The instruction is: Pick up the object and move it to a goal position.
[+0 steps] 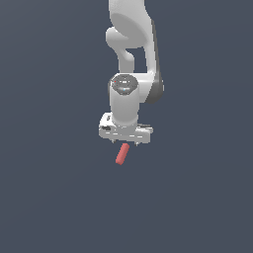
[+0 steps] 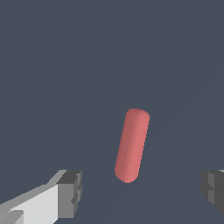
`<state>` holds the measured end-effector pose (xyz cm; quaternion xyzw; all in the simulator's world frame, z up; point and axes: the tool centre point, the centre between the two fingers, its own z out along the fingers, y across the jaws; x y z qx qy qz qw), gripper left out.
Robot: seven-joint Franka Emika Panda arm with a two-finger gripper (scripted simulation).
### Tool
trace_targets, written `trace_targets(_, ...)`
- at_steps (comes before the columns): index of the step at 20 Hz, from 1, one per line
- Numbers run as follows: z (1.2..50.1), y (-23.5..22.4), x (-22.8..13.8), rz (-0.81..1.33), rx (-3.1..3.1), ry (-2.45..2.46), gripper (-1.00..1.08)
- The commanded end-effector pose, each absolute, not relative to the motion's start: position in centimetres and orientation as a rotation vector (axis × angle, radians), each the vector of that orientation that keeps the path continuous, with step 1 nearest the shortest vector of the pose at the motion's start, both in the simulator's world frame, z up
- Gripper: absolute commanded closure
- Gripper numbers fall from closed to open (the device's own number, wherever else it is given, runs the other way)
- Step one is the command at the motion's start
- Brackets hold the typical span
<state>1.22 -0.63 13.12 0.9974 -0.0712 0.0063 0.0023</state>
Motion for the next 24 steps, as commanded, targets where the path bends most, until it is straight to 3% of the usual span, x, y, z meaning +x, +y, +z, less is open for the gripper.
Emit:
trace_targets(1, 11.2, -1.0, 1.1, 0.013, 3.124, -0.314, -0.92)
trace_targets(8, 7.5, -1.7, 0.6, 0.003, 3.103, -0.495, -0.92)
trace_targets(24, 3.9, -2.0, 0.3, -0.001, 3.095, -0.54, -0.92)
